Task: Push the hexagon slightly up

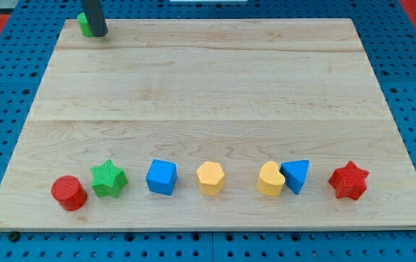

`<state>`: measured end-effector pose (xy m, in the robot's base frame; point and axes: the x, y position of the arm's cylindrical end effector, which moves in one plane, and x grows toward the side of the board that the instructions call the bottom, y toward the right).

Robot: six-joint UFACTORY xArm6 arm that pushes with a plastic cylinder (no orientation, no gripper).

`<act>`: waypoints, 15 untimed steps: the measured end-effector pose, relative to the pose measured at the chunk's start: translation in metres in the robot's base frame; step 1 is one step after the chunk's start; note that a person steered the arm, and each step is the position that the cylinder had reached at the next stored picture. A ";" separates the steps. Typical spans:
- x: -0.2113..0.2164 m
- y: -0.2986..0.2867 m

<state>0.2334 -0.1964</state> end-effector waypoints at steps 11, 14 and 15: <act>0.360 0.208; 0.348 0.208; 0.340 0.205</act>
<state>0.5731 0.0087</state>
